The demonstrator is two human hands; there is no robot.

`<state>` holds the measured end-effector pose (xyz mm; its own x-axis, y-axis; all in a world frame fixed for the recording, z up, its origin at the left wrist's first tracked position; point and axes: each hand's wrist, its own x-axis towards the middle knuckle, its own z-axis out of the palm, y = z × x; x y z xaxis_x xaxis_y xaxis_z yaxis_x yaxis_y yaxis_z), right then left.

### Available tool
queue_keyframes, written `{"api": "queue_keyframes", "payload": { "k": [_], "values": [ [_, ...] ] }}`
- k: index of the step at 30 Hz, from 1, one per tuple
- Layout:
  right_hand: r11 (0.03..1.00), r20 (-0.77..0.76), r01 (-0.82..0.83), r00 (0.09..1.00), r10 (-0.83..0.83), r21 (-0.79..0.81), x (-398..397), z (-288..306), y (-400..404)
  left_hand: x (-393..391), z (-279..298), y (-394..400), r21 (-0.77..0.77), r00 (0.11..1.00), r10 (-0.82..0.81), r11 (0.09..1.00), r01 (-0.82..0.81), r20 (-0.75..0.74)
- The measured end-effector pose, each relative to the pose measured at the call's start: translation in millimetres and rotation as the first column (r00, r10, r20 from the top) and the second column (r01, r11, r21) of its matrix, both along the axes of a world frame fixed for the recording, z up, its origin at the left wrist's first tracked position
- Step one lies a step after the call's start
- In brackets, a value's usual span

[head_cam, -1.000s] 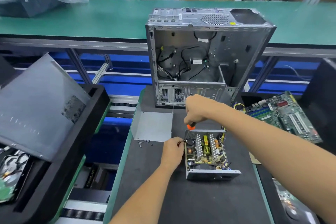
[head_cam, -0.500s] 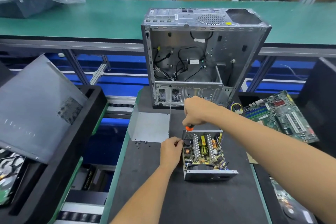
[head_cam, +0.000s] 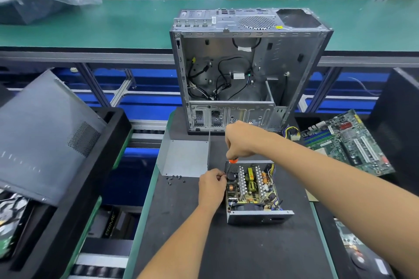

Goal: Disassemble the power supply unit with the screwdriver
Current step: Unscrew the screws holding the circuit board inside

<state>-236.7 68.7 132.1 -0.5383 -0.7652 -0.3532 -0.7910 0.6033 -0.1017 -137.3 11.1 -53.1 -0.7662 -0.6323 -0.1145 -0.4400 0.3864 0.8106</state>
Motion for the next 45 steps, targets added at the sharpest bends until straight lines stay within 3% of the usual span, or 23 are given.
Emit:
{"api": "queue_keyframes", "payload": {
  "k": [6, 11, 17, 23, 28, 32, 40, 45],
  "values": [
    [0.961, 0.032, -0.264, 0.965, 0.262, 0.085, -5, 7, -3, 6, -3, 4, 0.108, 0.997, 0.067, 0.992, -0.062, -0.043],
    [0.941, 0.053, -0.317, 0.948, 0.313, 0.121, -7, 12, -8, 8, -5, 3, 0.179, 0.997, 0.061, 0.983, -0.052, -0.045],
    [0.968, -0.008, -0.203, 0.978, 0.207, 0.146, 1, 8, -18, 10, -8, 1, 0.172, 0.998, 0.033, 0.985, -0.024, -0.049],
    [0.991, 0.07, -0.047, 0.997, 0.038, 0.129, 0, 6, -18, 10, -11, 1, 0.155, 0.998, 0.024, 0.988, -0.015, -0.056],
    [0.961, -0.024, -0.036, 0.999, 0.044, 0.273, -2, 8, -18, 11, -13, 0, 0.165, 0.998, 0.002, 0.986, 0.008, -0.064],
    [0.921, -0.042, -0.166, 0.98, 0.193, 0.354, -10, 8, -5, 10, -14, -1, 0.153, 0.997, -0.001, 0.988, 0.013, -0.078],
    [0.877, -0.182, -0.389, 0.876, 0.447, 0.282, -10, 4, 0, 7, -17, -3, 0.156, 0.998, -0.001, 0.988, 0.012, -0.065],
    [0.781, -0.299, -0.546, 0.724, 0.622, 0.304, 5, 8, -7, 8, -15, -3, 0.175, 0.998, -0.011, 0.984, 0.021, -0.06]
  ]
}}
